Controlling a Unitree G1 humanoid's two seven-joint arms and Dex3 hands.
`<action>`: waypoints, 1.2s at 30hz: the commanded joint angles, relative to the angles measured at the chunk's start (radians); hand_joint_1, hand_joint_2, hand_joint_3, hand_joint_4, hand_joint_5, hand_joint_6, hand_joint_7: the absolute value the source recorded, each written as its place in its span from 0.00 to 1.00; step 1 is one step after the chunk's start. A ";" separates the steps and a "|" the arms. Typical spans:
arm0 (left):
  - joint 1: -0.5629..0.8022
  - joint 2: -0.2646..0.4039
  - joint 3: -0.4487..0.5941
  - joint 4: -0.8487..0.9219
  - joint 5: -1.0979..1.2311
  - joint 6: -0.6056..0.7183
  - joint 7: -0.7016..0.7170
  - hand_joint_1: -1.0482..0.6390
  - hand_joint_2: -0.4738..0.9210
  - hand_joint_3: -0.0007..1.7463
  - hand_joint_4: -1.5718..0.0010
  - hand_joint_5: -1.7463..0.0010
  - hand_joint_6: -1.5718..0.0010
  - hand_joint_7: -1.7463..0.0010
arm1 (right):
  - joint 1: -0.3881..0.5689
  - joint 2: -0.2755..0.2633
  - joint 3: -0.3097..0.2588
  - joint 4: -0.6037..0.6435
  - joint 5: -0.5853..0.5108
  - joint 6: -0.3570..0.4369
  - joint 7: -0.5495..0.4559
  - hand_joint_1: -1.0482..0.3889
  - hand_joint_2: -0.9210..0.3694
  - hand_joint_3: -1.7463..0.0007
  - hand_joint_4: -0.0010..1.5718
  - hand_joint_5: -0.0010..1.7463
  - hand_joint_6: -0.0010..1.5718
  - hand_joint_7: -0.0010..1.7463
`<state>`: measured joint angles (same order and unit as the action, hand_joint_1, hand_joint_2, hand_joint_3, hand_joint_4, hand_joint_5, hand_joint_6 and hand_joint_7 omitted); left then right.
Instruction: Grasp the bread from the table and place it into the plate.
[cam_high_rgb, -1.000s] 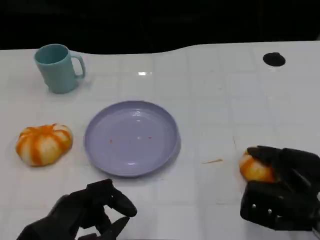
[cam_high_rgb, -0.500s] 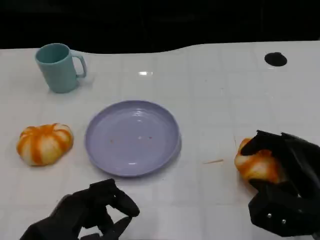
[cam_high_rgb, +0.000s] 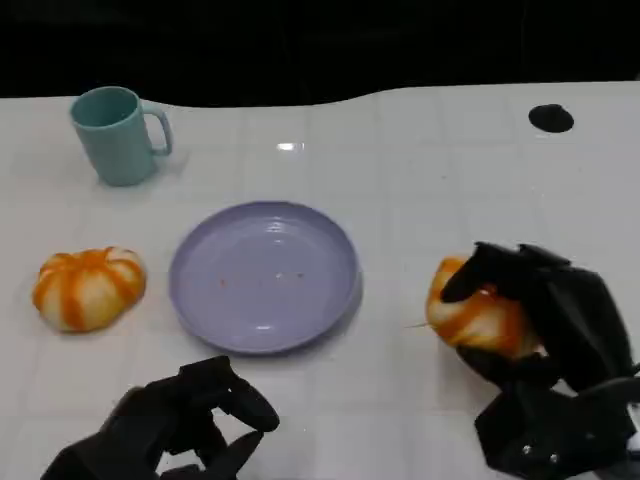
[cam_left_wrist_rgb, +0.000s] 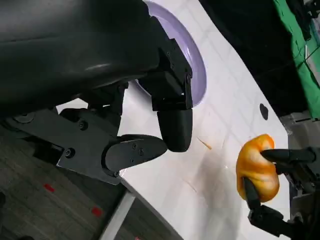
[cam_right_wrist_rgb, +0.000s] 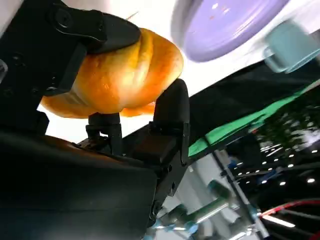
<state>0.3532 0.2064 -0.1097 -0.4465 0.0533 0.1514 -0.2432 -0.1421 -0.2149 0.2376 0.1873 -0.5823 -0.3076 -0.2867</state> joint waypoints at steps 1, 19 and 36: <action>0.006 0.007 0.006 -0.001 -0.002 -0.004 0.002 0.50 0.92 0.37 0.60 0.00 0.60 0.28 | -0.046 0.033 0.024 0.021 0.014 -0.030 0.006 0.68 0.47 0.27 0.61 1.00 0.53 0.81; 0.006 0.003 -0.013 0.020 0.014 -0.023 0.008 0.51 0.89 0.40 0.59 0.00 0.58 0.28 | -0.349 0.215 0.127 0.326 -0.011 -0.058 -0.026 0.66 0.48 0.24 0.61 1.00 0.49 0.92; 0.003 -0.005 -0.028 0.037 0.033 -0.035 0.015 0.51 0.89 0.39 0.59 0.00 0.58 0.30 | -0.623 0.346 0.118 0.752 0.058 -0.012 -0.011 0.64 0.42 0.29 0.55 1.00 0.48 0.76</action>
<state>0.3539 0.2008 -0.1354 -0.4157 0.0775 0.1295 -0.2421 -0.7257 0.1236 0.3713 0.9044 -0.5543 -0.3386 -0.3136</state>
